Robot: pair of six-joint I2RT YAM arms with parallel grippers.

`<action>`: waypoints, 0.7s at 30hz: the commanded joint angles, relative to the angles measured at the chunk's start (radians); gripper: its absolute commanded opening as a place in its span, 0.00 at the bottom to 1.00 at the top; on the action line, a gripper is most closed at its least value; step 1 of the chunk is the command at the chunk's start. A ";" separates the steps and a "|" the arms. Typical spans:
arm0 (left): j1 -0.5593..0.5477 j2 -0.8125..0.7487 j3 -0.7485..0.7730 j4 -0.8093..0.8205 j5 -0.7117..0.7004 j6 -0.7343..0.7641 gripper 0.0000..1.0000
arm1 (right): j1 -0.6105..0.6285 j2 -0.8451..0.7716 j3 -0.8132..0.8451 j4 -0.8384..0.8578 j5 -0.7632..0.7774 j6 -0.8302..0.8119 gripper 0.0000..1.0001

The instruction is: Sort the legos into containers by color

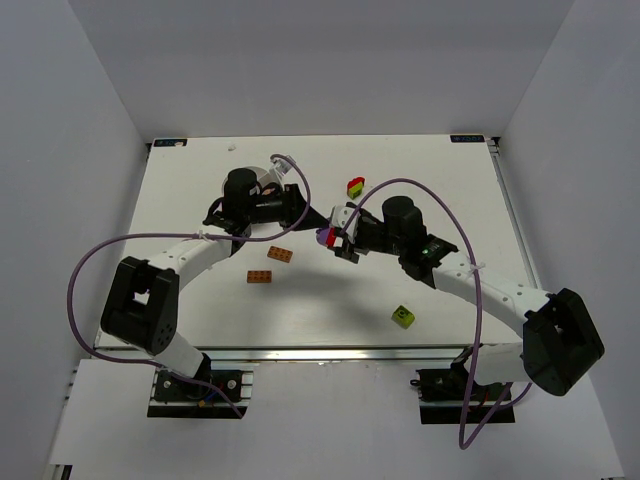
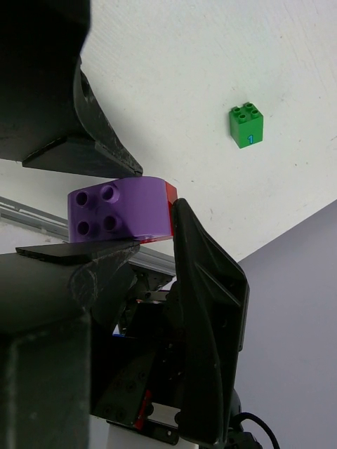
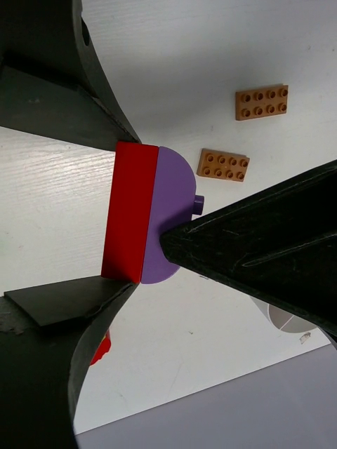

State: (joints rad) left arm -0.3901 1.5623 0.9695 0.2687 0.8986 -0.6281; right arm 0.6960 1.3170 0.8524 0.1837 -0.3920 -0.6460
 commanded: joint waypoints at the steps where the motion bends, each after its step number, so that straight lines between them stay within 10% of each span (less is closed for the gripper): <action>1: -0.003 -0.007 0.031 -0.026 0.043 0.028 0.22 | -0.006 -0.033 -0.004 0.102 0.031 0.006 0.00; 10: 0.025 -0.024 0.024 0.009 0.056 -0.001 0.18 | -0.015 -0.042 -0.013 0.102 0.022 0.009 0.00; 21: 0.008 -0.021 0.026 -0.037 0.053 0.034 0.60 | -0.016 -0.036 -0.003 0.103 0.007 0.014 0.00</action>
State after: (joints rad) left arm -0.3756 1.5631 0.9764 0.2642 0.9264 -0.6292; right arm 0.6884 1.3140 0.8524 0.2165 -0.3931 -0.6350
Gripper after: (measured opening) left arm 0.588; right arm 0.714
